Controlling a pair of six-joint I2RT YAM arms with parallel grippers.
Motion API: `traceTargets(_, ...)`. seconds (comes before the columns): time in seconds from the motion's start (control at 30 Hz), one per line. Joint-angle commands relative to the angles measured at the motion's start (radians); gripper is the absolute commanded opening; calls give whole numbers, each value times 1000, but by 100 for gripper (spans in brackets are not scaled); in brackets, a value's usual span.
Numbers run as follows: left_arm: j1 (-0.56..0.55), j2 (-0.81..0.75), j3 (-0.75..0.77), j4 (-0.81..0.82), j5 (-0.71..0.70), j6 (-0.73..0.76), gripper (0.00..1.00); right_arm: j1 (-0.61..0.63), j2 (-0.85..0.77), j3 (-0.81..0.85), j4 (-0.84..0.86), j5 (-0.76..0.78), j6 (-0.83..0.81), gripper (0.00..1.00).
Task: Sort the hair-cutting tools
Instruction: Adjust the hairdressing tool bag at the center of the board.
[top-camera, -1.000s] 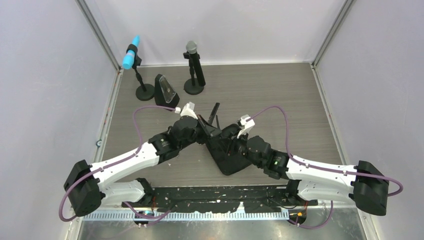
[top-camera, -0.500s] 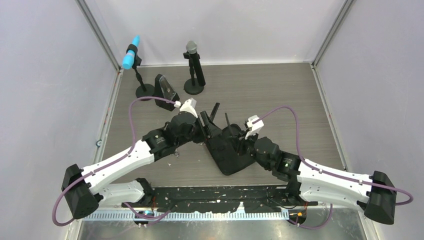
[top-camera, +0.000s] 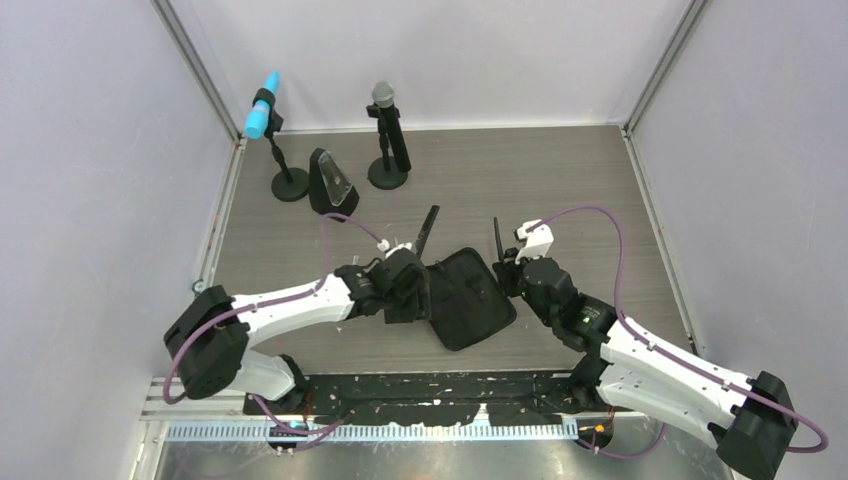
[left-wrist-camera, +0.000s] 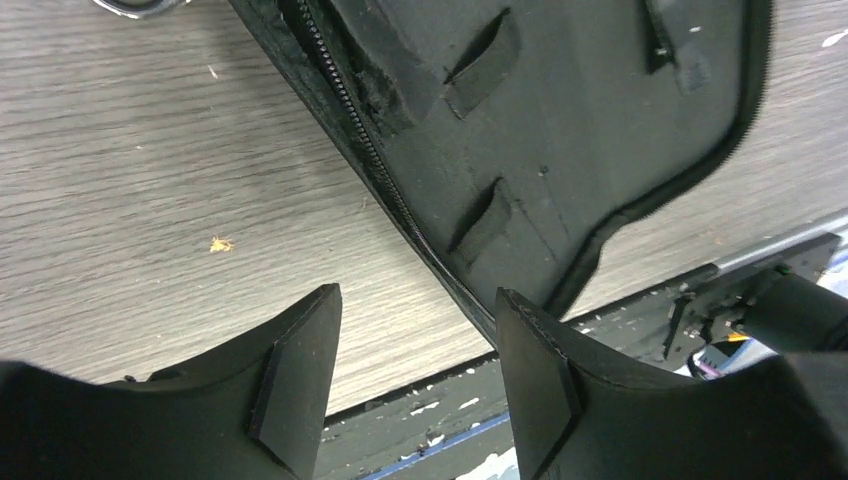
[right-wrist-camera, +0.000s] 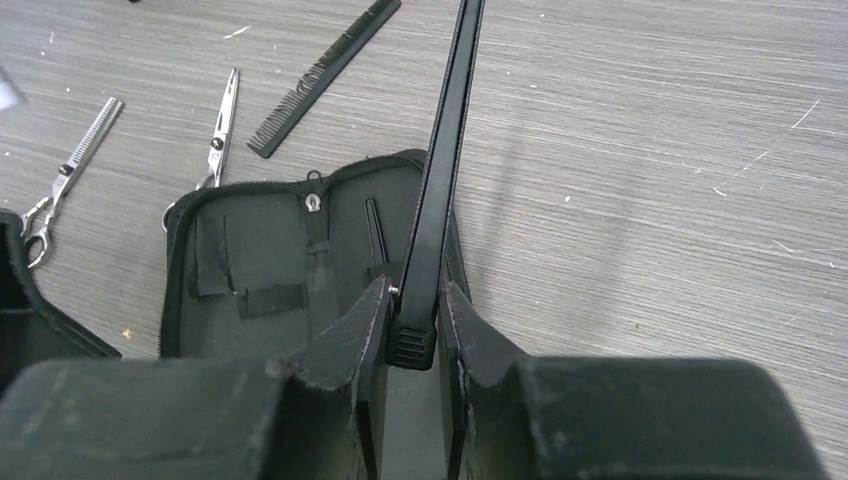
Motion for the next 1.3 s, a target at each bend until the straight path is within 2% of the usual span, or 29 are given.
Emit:
traceTargets(0.0,-18,97,37,34,47,-40,59,-9,8,-5,24,-18,-27,5)
traceTargets(0.17,-23,176,39,88,89,-68,51,-22,-4,-19,35,-22,-41,5)
traceTargets(0.47,-22,202,74,70,88,-17,22,-32,-11,-27,24,-20,-75,5)
traceTargets(0.6,-3,204,118,-15,55,90,6,-33,-18,-13,-9,-14,-89,5)
traceTargets(0.67,25,205,152,-84,38,186,5,-33,-30,-7,-26,-15,-94,5)
traceTargets(0.8,120,239,255,-257,-25,438,9,-33,-59,-3,-50,-29,-102,5)
traceTargets(0.87,162,265,313,-328,-117,578,19,-33,-72,-4,-57,-38,-103,5)
traceTargets(1.03,220,366,475,-337,-271,791,48,-33,-85,-4,-77,-47,-110,5)
traceTargets(1.1,221,393,553,-380,-313,783,52,-33,-80,10,-98,-62,-116,5)
traceTargets(1.17,221,363,586,-417,-305,706,54,-33,-73,23,-125,-84,-124,5)
traceTargets(1.27,218,224,477,-416,-248,505,58,-33,-65,44,-159,-106,-121,5)
